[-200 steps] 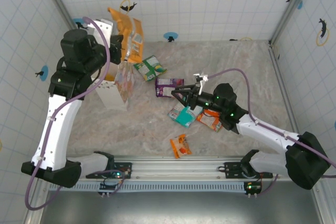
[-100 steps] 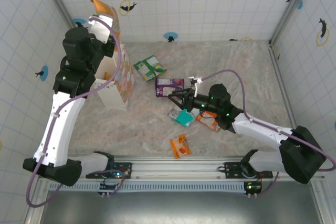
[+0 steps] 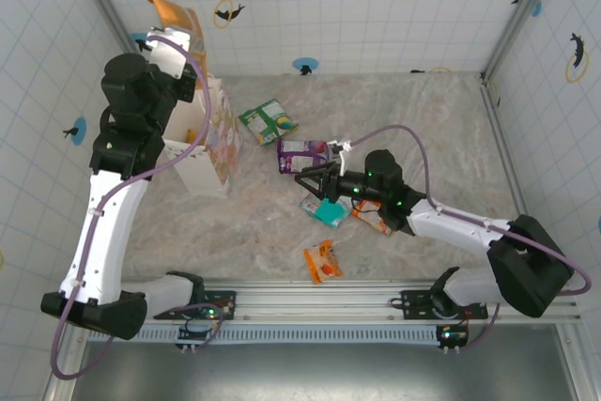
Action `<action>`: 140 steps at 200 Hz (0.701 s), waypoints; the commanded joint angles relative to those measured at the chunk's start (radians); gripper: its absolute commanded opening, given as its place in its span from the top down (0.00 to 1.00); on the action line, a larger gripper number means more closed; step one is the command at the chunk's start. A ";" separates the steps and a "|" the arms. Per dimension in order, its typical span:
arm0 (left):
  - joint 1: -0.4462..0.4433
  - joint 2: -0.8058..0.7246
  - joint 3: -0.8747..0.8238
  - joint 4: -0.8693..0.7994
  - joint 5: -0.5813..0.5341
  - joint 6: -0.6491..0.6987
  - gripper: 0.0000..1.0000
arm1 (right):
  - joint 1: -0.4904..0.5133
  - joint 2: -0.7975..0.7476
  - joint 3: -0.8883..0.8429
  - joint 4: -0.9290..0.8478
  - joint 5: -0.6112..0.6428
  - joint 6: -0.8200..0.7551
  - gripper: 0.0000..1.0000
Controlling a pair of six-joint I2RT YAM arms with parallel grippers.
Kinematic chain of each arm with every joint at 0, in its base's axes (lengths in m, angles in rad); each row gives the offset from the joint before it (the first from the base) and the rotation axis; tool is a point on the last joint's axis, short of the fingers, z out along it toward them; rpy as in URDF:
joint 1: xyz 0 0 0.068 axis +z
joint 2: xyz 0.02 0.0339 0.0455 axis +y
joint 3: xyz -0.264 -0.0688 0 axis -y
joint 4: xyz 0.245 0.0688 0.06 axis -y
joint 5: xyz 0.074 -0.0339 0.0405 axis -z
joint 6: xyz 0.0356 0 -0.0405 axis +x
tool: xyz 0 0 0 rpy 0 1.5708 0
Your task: Place the snacks into the paper bag
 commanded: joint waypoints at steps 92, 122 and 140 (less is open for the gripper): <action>0.109 0.010 -0.053 -0.183 0.012 -0.026 0.96 | 0.014 0.053 0.068 0.012 -0.036 -0.004 0.55; 0.118 0.005 -0.127 -0.201 -0.002 -0.025 0.96 | 0.016 0.055 0.063 0.009 -0.037 -0.004 0.55; 0.125 0.017 -0.131 -0.223 0.009 -0.024 0.96 | 0.018 0.057 0.061 0.012 -0.035 -0.004 0.55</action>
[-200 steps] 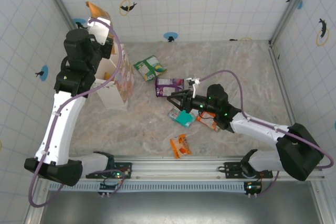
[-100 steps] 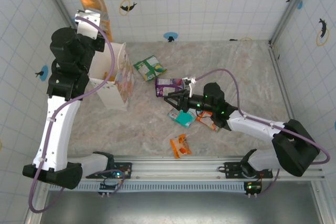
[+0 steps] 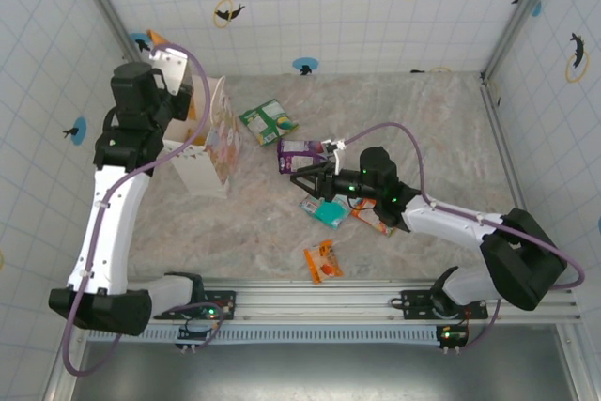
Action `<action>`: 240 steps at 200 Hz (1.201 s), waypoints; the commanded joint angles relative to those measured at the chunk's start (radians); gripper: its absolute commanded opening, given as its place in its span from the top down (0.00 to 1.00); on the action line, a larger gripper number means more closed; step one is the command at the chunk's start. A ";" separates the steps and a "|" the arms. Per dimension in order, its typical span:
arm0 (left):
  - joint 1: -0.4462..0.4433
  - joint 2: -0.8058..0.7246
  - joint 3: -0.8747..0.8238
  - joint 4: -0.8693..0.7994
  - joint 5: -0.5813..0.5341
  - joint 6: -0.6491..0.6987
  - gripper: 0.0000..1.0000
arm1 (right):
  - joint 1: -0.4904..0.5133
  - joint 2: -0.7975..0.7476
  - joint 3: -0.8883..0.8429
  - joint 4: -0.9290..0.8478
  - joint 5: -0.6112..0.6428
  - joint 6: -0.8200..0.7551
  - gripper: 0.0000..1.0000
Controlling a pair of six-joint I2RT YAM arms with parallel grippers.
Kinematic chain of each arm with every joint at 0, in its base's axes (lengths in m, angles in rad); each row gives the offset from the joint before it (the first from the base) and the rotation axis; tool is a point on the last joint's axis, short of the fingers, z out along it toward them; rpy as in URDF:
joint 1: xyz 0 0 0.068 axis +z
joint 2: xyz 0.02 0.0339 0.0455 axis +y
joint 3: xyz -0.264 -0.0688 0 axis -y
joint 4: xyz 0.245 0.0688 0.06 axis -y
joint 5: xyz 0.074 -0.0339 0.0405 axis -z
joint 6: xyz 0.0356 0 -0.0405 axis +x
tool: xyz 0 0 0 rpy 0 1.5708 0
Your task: Place the snacks into the paper bag
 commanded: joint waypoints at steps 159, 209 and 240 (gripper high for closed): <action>0.016 0.086 0.229 -0.245 0.116 -0.192 0.48 | 0.020 0.010 0.054 -0.136 0.068 -0.003 0.55; 0.016 -0.037 0.107 -0.249 0.251 -0.415 0.45 | 0.056 -0.031 0.088 -0.462 0.212 -0.010 0.55; 0.016 -0.119 0.036 -0.324 0.326 -0.555 0.44 | 0.097 -0.056 0.102 -0.710 0.315 0.020 0.53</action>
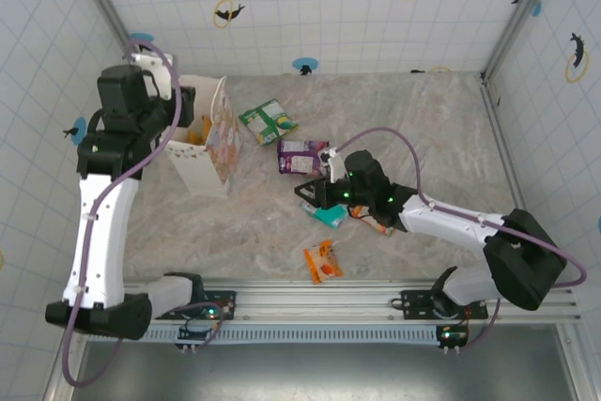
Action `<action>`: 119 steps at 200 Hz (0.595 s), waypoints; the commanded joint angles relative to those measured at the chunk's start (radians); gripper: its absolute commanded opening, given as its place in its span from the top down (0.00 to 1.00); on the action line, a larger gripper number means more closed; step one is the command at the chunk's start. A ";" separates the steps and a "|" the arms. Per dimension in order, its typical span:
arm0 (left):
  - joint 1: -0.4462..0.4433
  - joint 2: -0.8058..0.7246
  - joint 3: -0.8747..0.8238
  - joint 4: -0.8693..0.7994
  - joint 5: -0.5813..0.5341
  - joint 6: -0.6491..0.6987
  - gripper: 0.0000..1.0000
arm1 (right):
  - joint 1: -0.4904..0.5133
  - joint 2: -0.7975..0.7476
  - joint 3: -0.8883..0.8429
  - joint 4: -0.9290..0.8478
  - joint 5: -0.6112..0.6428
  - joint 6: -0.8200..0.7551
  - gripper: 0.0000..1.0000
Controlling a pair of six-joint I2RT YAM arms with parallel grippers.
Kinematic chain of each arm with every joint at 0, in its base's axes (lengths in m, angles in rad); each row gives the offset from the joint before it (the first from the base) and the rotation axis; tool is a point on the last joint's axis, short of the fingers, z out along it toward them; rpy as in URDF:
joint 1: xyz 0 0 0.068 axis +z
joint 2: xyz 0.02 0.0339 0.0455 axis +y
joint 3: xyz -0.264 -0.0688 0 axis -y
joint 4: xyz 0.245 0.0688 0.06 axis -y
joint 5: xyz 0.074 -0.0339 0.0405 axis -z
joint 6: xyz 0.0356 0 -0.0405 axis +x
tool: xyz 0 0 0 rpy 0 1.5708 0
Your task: Place the snacks into the paper bag
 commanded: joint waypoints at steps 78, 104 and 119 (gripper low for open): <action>0.004 -0.245 -0.415 -0.125 0.463 -0.411 0.43 | 0.130 0.013 0.042 -0.670 0.202 0.163 0.47; 0.004 -0.276 -0.506 -0.106 0.511 -0.438 0.44 | 0.161 0.056 0.045 -0.688 0.167 0.183 0.47; 0.005 -0.299 -0.543 -0.087 0.522 -0.455 0.44 | 0.171 0.075 0.042 -0.679 0.164 0.194 0.48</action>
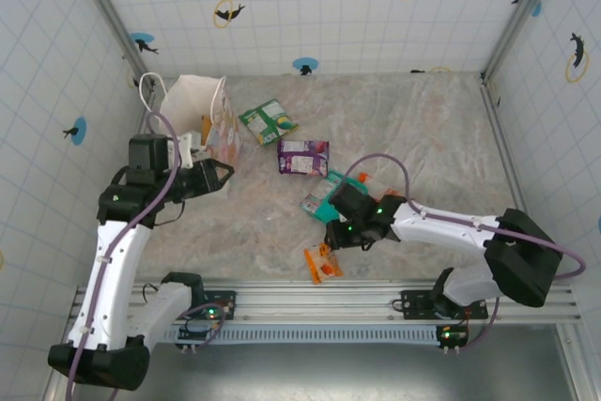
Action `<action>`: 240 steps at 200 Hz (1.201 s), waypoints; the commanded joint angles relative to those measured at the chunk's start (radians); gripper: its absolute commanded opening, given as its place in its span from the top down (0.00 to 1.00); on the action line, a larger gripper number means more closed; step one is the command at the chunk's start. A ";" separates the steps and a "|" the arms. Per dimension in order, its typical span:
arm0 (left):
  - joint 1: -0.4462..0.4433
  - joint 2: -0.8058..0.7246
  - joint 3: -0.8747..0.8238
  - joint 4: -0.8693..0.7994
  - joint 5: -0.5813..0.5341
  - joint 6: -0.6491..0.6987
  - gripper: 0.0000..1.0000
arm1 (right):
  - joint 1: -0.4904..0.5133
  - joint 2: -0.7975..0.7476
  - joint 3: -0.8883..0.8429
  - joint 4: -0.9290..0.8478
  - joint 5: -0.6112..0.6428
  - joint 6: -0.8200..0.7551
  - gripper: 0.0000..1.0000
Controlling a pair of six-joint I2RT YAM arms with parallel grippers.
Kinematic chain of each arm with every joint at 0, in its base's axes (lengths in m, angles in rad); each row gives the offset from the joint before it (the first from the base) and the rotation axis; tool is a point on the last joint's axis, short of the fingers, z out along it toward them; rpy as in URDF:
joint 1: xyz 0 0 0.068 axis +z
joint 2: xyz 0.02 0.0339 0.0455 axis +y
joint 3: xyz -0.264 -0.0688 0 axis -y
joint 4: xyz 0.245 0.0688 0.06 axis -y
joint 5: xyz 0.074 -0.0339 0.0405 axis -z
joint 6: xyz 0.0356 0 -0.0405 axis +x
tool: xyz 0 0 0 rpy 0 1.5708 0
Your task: Place the snacks into the paper bag
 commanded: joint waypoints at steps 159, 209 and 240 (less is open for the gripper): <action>0.004 -0.025 -0.077 0.024 0.068 -0.032 0.46 | 0.069 0.074 -0.060 0.167 0.019 0.110 0.95; 0.004 -0.036 -0.118 0.097 0.112 -0.023 0.47 | 0.070 -0.041 -0.099 0.278 0.056 0.125 1.00; 0.003 -0.065 -0.190 0.230 0.232 -0.069 0.45 | 0.057 -0.136 -0.141 0.442 0.073 0.142 1.00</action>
